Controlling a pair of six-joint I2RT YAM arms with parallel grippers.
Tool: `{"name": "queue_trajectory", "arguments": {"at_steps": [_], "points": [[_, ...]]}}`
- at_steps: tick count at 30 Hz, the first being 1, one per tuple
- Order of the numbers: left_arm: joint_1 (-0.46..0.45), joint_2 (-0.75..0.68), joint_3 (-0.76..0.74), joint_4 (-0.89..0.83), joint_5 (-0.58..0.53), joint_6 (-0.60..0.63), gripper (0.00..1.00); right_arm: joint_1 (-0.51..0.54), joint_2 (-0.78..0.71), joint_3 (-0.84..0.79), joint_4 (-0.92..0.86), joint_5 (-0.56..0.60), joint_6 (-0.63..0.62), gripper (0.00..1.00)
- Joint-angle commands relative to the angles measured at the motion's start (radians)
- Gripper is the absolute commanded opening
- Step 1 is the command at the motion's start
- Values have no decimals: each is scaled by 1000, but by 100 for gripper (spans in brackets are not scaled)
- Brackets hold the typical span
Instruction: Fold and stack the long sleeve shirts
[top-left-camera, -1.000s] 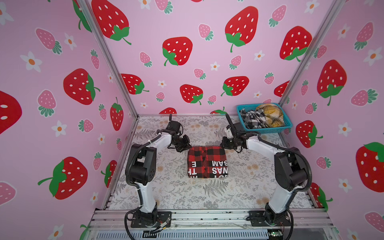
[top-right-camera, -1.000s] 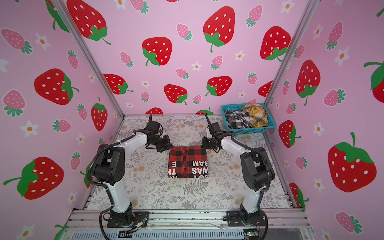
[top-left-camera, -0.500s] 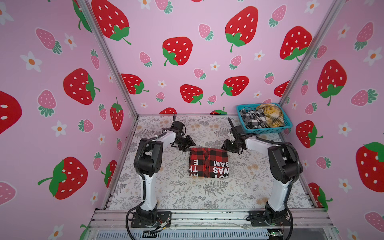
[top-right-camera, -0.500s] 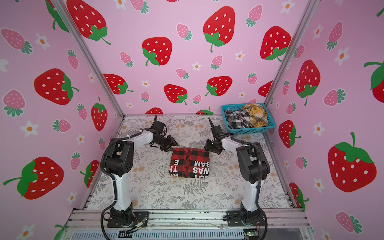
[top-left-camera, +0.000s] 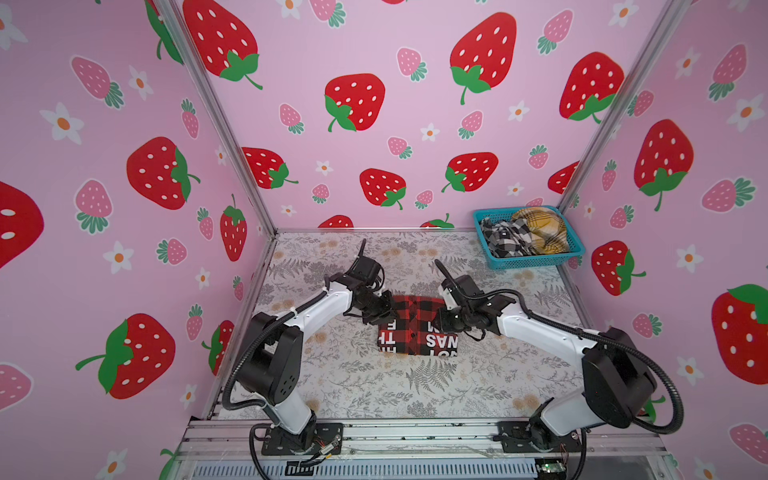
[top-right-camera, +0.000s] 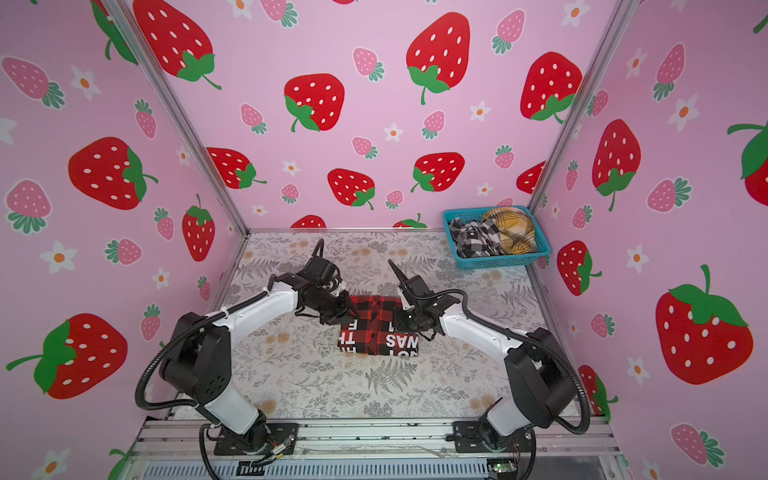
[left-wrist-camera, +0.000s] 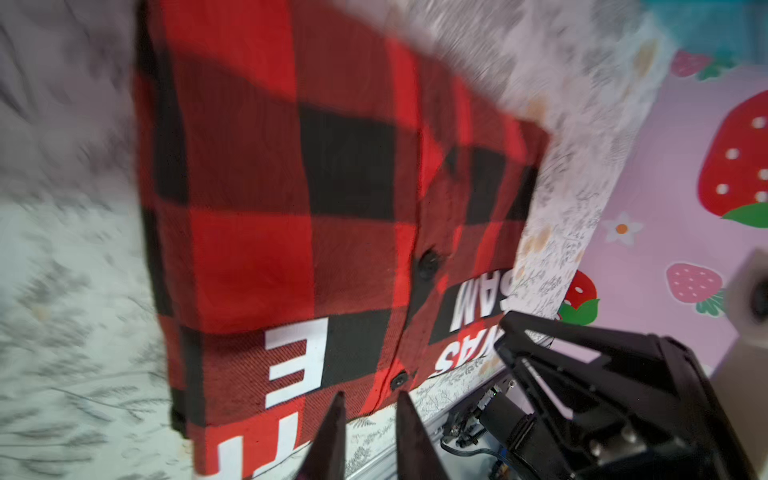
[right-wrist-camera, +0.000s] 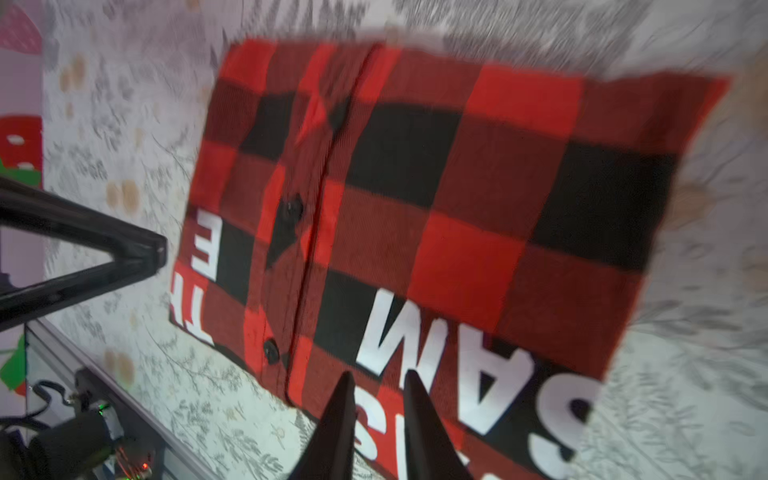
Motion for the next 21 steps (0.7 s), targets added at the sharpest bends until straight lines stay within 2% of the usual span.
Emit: {"name": "queue_trajectory", "arguments": {"at_steps": [1, 7, 11, 14, 16, 19, 21], "points": [[-25, 17, -36, 30, 11, -40, 16, -6, -14, -78, 15, 16, 79, 20], [-32, 138, -49, 63, -22, -23, 10, -12, 39, -190, 71, 42, 112, 16], [-42, 180, -48, 71, -10, -27, 8, -9, 60, -193, 64, 22, 101, 11], [-49, 141, -30, 31, -44, -13, 9, -7, -7, -153, -6, 49, 89, 16], [-49, 113, -2, -19, -72, 5, 9, -7, -60, -116, -67, 87, 80, 25], [-49, 83, 50, -84, -108, 27, 10, -13, -89, -93, -134, 116, 63, 26], [-49, 71, 80, -114, -119, 29, 11, -14, -93, -105, -146, 118, 58, 23]]}}
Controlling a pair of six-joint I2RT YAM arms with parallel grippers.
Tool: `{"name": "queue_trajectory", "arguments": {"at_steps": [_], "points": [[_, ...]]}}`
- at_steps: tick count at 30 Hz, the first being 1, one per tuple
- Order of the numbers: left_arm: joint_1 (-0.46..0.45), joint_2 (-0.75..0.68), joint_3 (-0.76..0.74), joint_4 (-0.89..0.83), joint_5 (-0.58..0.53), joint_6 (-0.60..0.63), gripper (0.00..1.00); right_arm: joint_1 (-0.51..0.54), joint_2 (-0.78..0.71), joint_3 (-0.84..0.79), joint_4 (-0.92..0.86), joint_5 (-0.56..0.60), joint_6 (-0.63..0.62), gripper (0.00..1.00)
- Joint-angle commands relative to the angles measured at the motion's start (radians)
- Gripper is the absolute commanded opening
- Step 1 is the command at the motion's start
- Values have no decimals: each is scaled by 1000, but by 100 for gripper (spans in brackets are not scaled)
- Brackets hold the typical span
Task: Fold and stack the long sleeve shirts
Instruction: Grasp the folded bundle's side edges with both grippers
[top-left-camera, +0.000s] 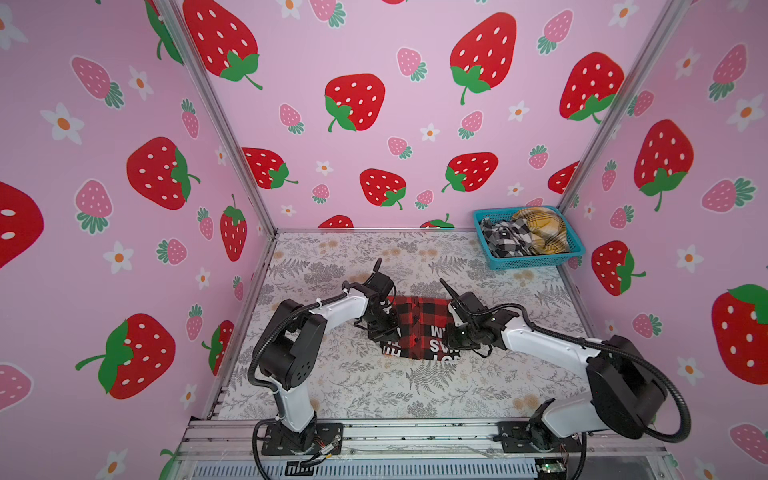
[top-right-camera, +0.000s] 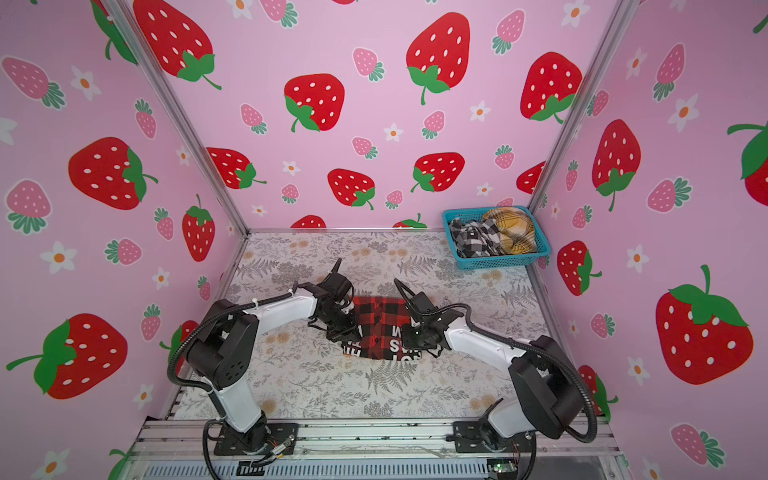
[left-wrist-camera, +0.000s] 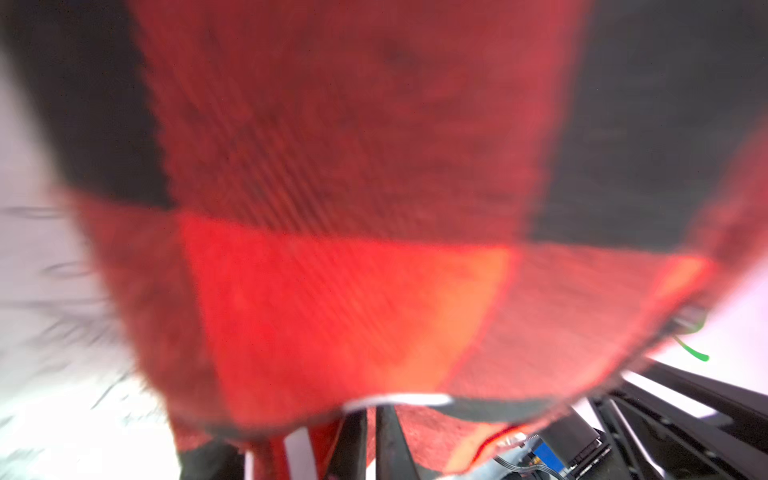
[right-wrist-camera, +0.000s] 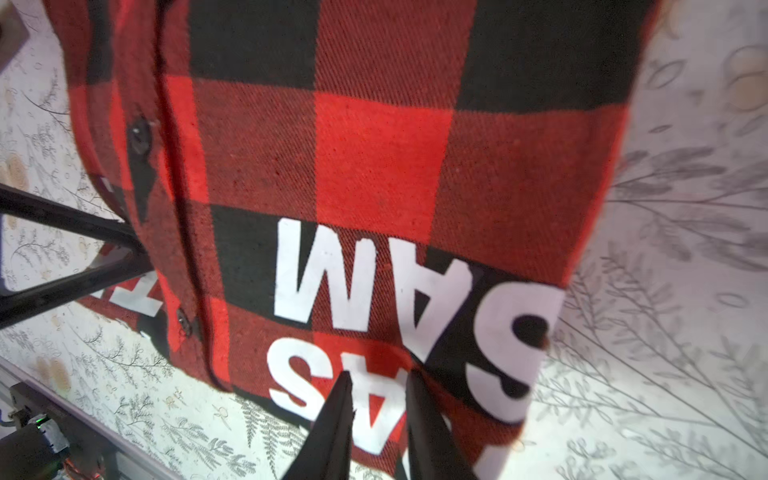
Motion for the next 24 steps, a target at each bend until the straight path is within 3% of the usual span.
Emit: {"name": "queue_trajectory", "arguments": {"at_steps": [1, 11, 14, 18, 24], "points": [[-4, -37, 81, -92, -56, 24, 11, -5, -10, -10, -109, 47, -12, 22], [-6, 83, 35, -54, -74, 53, 10, -20, 32, -105, -25, 18, -5, 16], [-6, 92, 20, -39, -49, 45, 9, -20, -15, -49, -58, 16, -23, 19], [-14, 4, 68, -35, -40, 18, 22, -19, -46, 80, -118, 22, -50, 21], [-15, -15, 192, -29, -20, -21, 25, -20, 71, 251, -91, 19, -78, 22]]}}
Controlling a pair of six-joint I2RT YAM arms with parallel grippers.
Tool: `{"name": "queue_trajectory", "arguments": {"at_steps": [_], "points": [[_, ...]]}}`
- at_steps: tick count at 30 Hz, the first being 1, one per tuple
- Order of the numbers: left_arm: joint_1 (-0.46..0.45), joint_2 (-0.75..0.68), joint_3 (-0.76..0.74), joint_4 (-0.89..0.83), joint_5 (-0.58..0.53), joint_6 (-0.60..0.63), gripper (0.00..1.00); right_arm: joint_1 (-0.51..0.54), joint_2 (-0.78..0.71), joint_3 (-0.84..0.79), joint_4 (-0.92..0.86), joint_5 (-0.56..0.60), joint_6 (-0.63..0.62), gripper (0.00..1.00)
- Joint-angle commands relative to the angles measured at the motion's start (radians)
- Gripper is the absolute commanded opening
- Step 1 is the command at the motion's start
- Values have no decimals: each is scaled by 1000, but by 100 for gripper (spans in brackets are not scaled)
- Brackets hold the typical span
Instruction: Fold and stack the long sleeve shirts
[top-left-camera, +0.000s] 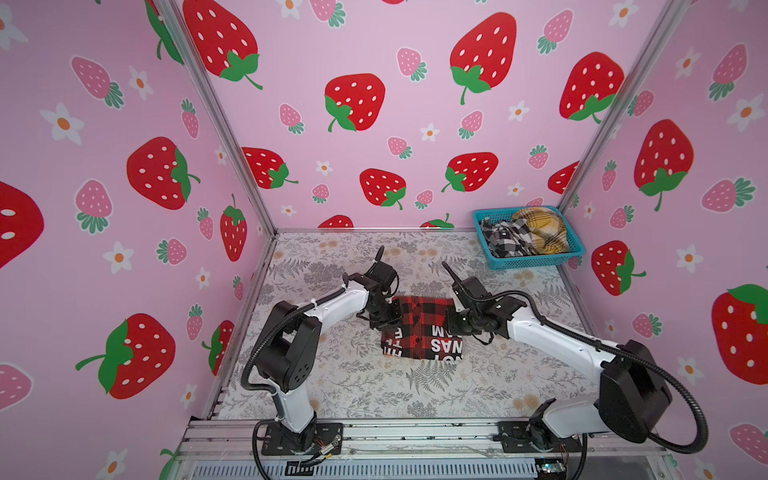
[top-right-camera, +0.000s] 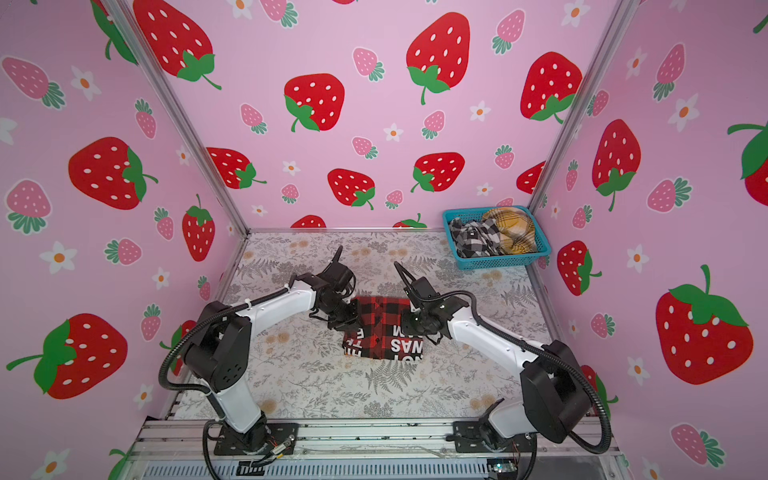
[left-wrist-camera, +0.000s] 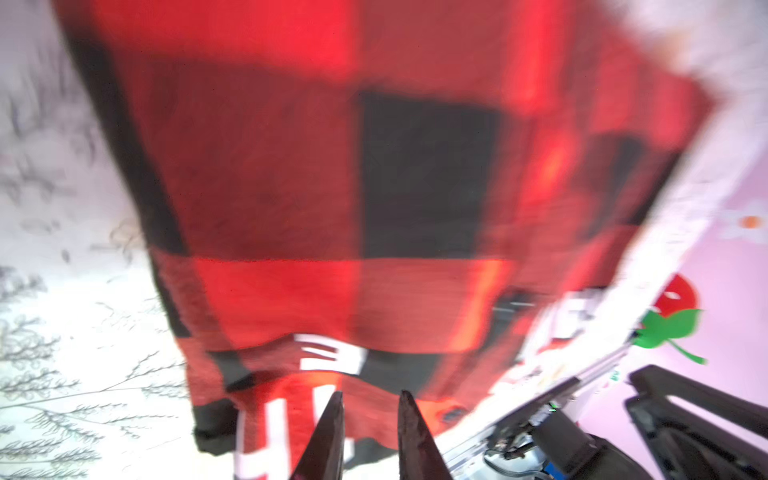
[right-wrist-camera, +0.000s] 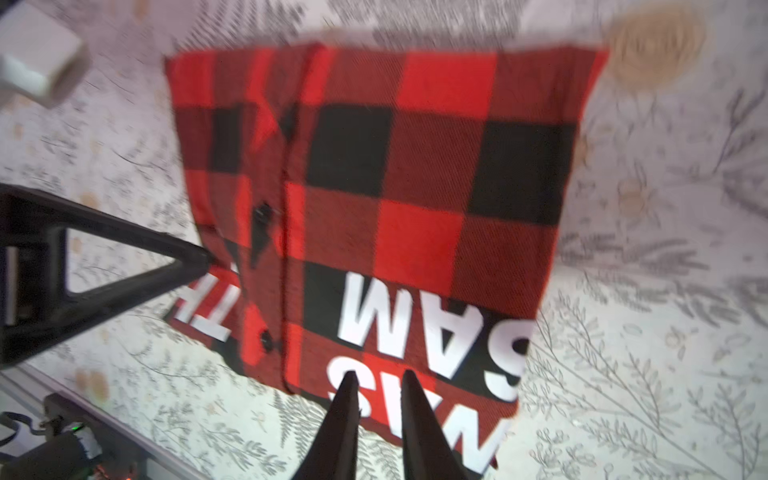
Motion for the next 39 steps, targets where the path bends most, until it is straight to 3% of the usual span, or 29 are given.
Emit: {"name": "queue_trajectory", "arguments": {"at_steps": [1, 12, 20, 29, 39], "points": [[-4, 18, 82, 12, 22, -30, 25, -4, 91, 75, 6, 6, -28, 22], [-4, 260, 197, 77, 108, -43, 17, -53, 405, 198, 160, -82, -19, 20], [16, 348, 238, 40, 97, -6, 16, -64, 451, 197, 187, -103, -9, 18], [15, 126, 197, 8, 92, -10, 27, -60, 223, 135, 96, -68, -34, 20], [-39, -115, -147, 75, 141, -64, 24, -26, 5, -94, 68, -98, 1, 22]]}}
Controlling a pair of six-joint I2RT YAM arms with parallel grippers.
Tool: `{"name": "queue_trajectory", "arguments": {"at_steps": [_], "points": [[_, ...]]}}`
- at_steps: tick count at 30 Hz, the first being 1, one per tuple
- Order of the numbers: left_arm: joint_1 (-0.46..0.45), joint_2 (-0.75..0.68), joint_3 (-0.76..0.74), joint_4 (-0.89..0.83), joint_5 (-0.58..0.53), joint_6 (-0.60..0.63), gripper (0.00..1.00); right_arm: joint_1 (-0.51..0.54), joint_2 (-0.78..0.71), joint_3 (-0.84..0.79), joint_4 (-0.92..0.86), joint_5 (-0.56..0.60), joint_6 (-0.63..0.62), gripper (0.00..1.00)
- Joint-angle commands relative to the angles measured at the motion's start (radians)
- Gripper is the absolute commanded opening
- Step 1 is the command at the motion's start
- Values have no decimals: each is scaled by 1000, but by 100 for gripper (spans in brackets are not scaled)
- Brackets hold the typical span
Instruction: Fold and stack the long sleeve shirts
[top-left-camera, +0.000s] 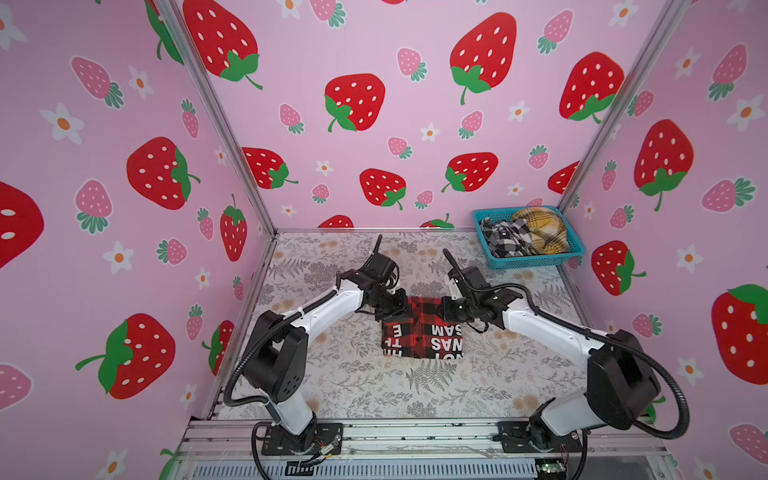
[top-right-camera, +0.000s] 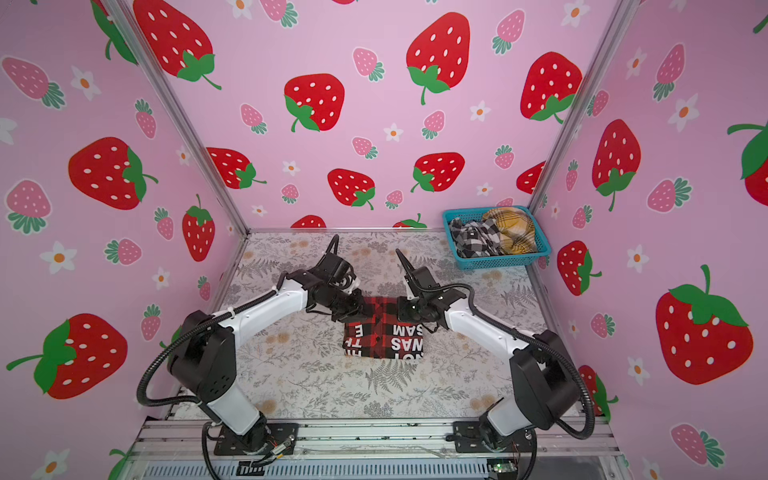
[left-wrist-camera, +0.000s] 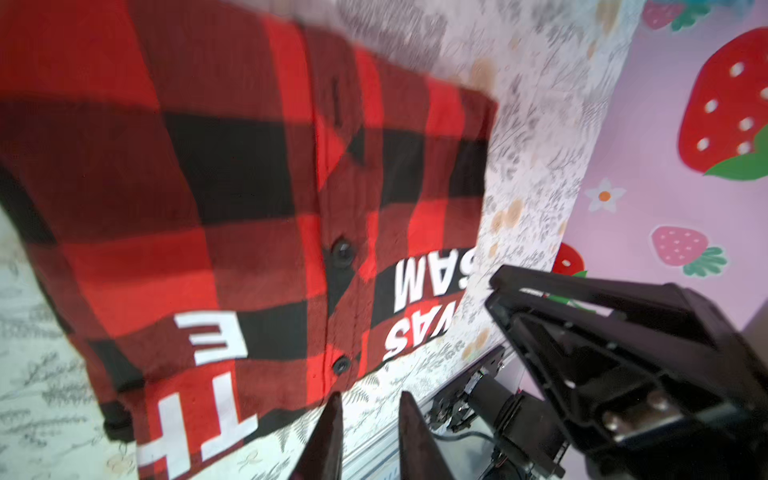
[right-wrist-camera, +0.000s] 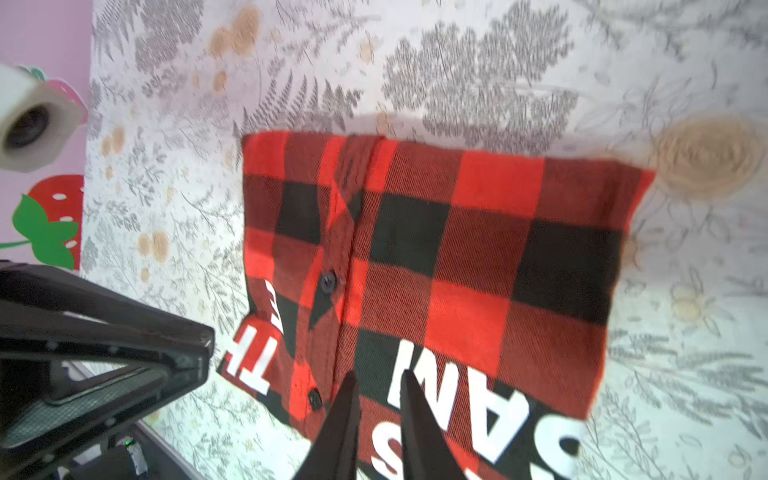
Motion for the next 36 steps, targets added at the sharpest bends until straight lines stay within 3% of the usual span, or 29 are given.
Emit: {"name": "queue_trajectory", "arguments": {"at_steps": [1, 16, 25, 31, 36], "points": [[-24, -17, -106, 23, 40, -35, 23, 13, -42, -85, -37, -20, 25, 22], [15, 17, -300, 58, 1, -18, 15, 2, -38, -296, 33, -29, 85, 21], [74, -28, -70, -45, -73, 37, 30, -12, -62, -127, -55, 24, 36, 23], [173, 113, 33, 27, -5, 23, 20, -44, 14, -27, -27, 32, 27, 23], [190, 222, 88, 55, 34, 12, 18, -88, 109, -16, 34, -9, 30, 23]]}}
